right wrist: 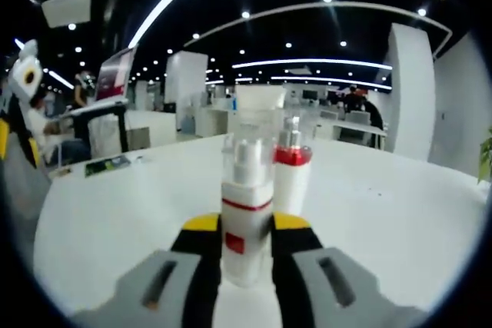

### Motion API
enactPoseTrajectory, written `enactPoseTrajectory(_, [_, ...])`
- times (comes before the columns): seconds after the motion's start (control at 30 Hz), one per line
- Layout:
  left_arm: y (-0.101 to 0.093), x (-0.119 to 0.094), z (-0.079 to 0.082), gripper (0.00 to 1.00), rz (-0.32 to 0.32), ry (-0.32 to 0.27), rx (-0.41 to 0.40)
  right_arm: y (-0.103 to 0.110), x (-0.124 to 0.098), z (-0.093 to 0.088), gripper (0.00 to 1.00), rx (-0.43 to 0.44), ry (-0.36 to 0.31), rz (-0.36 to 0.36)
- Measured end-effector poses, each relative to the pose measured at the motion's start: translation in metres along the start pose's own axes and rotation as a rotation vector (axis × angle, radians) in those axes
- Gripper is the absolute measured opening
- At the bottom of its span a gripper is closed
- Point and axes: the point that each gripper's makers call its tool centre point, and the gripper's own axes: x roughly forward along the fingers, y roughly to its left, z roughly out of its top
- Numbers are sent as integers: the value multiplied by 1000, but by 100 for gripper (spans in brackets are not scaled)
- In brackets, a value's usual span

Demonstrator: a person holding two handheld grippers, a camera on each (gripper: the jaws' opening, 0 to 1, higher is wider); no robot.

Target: Arrange the skincare products in the storage area until every visible bottle or jar stands upright without overlapping.

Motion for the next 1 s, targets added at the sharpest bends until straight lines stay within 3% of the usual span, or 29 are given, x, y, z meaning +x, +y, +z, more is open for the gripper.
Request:
enactPoseTrajectory(0.33, [7, -2, -4, 48, 14, 14, -7, 3, 11, 4, 22, -30, -40, -4])
enactPoseTrajectory(0.57, [7, -1, -8, 47, 14, 20, -23, 6, 18, -10, 22, -42, -36, -12])
enactPoseTrajectory(0.73, [4, -1, -10, 47, 8, 25, -22, 5, 14, -25, 22, -67, -12, -15])
enactPoseTrajectory(1.0, [4, 1, -11, 47, 9, 33, -18, 0, 4, -25, 22, -39, -56, -20])
